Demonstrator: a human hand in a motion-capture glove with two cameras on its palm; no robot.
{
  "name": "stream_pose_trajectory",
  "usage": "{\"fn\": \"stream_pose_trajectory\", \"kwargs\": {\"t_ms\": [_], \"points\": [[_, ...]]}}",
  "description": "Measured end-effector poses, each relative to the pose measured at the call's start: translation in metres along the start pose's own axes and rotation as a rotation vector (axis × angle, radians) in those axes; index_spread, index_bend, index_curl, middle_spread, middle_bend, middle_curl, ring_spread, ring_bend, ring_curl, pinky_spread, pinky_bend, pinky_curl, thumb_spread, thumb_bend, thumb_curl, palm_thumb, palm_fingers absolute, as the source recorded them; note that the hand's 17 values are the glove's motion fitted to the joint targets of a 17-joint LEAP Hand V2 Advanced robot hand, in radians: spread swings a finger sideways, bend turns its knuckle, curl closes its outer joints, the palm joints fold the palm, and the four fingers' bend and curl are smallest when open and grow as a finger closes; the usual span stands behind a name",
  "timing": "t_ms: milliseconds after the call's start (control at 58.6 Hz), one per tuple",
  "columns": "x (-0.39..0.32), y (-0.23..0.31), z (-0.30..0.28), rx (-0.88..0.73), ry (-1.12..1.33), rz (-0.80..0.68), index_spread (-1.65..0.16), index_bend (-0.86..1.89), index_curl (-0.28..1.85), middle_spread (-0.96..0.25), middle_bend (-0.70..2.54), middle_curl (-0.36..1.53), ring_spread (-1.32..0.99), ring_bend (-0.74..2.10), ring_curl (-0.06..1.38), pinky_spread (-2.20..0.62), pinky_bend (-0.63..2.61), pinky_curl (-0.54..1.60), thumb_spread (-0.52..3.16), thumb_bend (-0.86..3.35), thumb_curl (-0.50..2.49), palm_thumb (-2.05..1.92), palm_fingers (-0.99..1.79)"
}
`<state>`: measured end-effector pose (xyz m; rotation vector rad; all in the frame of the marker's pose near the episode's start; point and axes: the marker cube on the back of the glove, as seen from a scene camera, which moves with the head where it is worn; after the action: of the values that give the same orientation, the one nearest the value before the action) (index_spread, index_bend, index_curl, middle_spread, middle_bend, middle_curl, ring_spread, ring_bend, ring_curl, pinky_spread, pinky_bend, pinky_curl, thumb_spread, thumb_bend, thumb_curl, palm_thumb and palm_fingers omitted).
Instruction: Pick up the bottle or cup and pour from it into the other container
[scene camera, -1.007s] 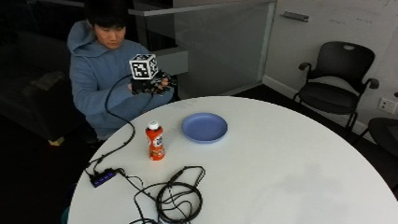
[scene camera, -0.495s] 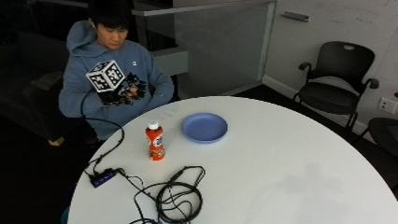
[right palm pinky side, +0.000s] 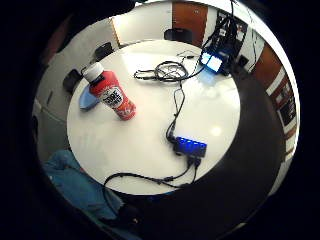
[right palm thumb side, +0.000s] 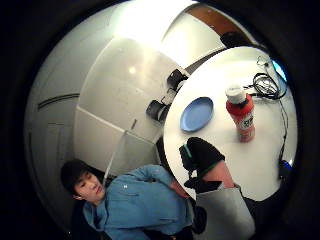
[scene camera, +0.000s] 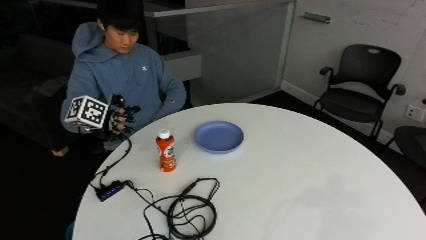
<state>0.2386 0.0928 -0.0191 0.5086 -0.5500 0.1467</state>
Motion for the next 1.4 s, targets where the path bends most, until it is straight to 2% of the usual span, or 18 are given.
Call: {"fn": "stream_pose_trajectory", "kwargs": {"t_ms": [222, 529, 785, 836, 888, 1024, 1246, 1400], "points": [[0.043, -0.007, 0.027, 0.056, -0.187, 0.100, -0.26, 0.15, 0.24, 0.01, 0.18, 0.31, 0.17, 0.52, 0.29, 0.27, 0.66, 0.27, 0.92, -0.03, 0.38, 0.68, 0.07], [0.059, -0.020, 0.087, -0.016, -0.356, 0.166, -0.29, 0.12, 0.22, 0.00, 0.18, 0.30, 0.18, 0.56, 0.30, 0.27, 0.74, 0.29, 0.87, -0.03, 0.37, 0.68, 0.06], [0.055, -0.030, 0.154, 0.000, -0.671, 0.200, -0.30, 0.10, 0.19, 0.09, 0.18, 0.29, 0.21, 0.64, 0.31, 0.30, 0.88, 0.32, 0.82, -0.02, 0.38, 0.76, 0.11], [0.053, -0.034, 0.166, 0.034, -0.706, 0.203, -0.29, 0.07, 0.17, 0.11, 0.23, 0.30, 0.20, 0.68, 0.32, 0.29, 0.87, 0.32, 0.81, -0.02, 0.38, 0.79, 0.20], [0.051, -0.037, 0.177, 0.084, -0.723, 0.204, -0.27, 0.07, 0.16, 0.12, 0.35, 0.34, 0.16, 0.72, 0.32, 0.27, 0.83, 0.30, 0.78, 0.01, 0.40, 0.87, 0.41], [0.043, -0.047, 0.191, 0.157, -0.705, 0.215, -0.18, 0.18, 0.20, 0.04, 0.55, 0.41, -0.04, 0.69, 0.33, 0.08, 0.69, 0.27, 0.70, 0.03, 0.47, 1.03, 0.87], [0.018, -0.071, 0.197, 0.065, -0.610, 0.200, -0.14, 0.13, 0.28, -0.02, 0.45, 0.43, -0.15, 0.57, 0.37, -0.13, 0.64, 0.30, 0.38, -0.02, 0.57, 1.12, 1.01], [-0.014, -0.091, 0.194, -0.064, -0.455, 0.139, -0.13, 0.12, 0.29, -0.04, 0.43, 0.46, -0.18, 0.55, 0.40, -0.19, 0.58, 0.32, 0.25, -0.03, 0.61, 1.13, 1.05]]}}
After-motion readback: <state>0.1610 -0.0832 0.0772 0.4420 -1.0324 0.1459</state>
